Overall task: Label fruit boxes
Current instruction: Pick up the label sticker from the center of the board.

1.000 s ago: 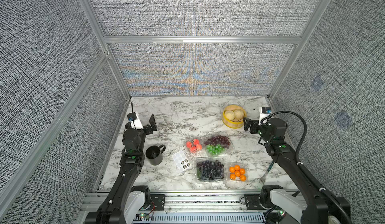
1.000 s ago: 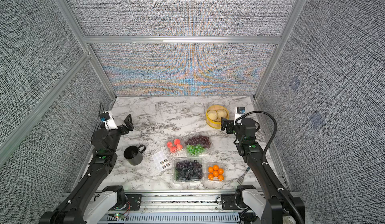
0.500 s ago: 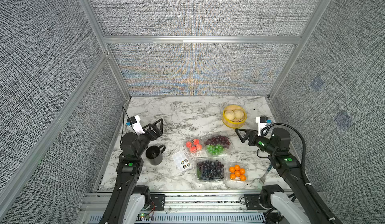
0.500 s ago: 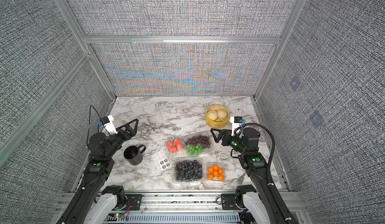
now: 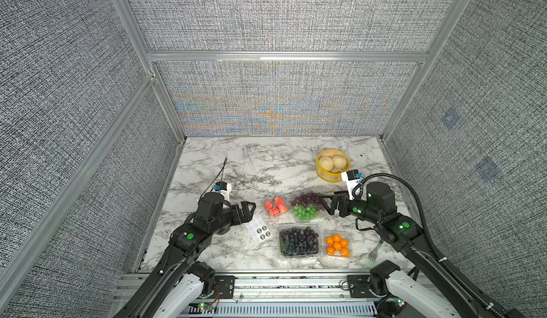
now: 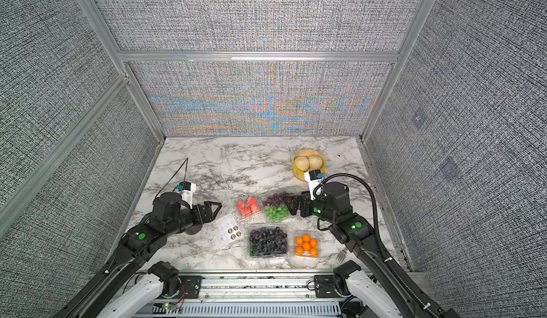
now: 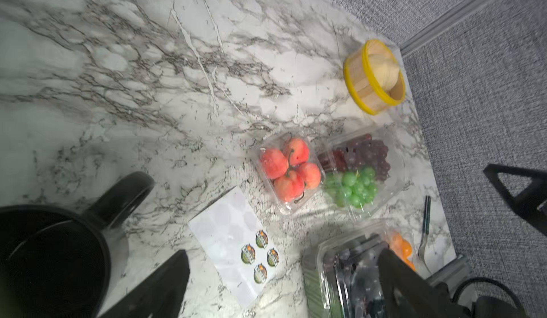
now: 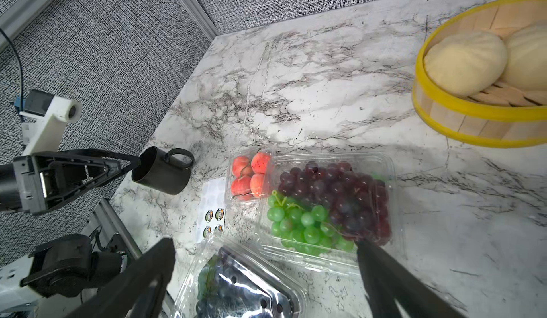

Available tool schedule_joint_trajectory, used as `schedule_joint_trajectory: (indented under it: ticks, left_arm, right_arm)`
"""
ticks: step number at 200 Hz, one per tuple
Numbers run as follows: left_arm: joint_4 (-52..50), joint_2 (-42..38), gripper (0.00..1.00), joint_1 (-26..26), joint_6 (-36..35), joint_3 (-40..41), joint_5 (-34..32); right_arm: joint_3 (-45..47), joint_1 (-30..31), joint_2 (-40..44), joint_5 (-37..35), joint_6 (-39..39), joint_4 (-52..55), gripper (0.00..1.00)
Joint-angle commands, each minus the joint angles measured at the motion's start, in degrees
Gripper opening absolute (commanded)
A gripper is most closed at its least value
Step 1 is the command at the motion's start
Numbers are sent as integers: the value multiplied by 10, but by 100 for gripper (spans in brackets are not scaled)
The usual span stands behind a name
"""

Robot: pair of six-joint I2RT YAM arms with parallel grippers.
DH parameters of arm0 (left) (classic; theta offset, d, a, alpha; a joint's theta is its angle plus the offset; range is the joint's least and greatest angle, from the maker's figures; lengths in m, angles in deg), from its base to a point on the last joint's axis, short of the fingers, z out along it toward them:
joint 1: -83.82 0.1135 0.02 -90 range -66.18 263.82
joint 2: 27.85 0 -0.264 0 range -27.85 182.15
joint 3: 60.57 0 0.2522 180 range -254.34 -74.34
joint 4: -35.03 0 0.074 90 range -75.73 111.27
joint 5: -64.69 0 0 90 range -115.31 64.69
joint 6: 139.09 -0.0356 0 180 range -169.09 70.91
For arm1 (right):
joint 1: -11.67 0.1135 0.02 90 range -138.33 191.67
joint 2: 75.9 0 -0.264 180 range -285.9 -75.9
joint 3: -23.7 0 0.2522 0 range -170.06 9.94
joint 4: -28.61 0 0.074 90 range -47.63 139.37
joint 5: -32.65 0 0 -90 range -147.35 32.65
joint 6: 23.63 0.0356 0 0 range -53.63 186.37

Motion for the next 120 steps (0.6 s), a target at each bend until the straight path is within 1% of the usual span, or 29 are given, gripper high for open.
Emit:
schedule_joint_trajectory:
  ticks: [1,16,30,55,65,87,109,120]
  left_arm:
    - [-60,12,99,-39,13,-8,-59]
    - [-77,43,99,-69,29,-9,-98]
    - [-73,85,99,-96,48,-1,-116]
    - [-23,164,100,-152,81,11,-147]
    - [-16,197,100,-168,82,4,-144]
    - [46,238,100,-212,108,21,-164]
    - [59,282,100,-221,118,33,-193]
    - [59,304,100,-220,140,40,-206]
  right_arm:
    - [3,0,4,-2,-6,4,99]
    - [2,0,2,-2,-8,6,99]
    - [3,0,1,-4,-9,6,99]
    - [9,1,-3,-6,-11,-2,99]
    - [11,0,-6,-5,-12,-4,99]
    - [14,1,-13,5,-12,-14,99]
    - [14,1,-17,6,-14,-15,99]
    - [16,0,-16,4,-13,-15,99]
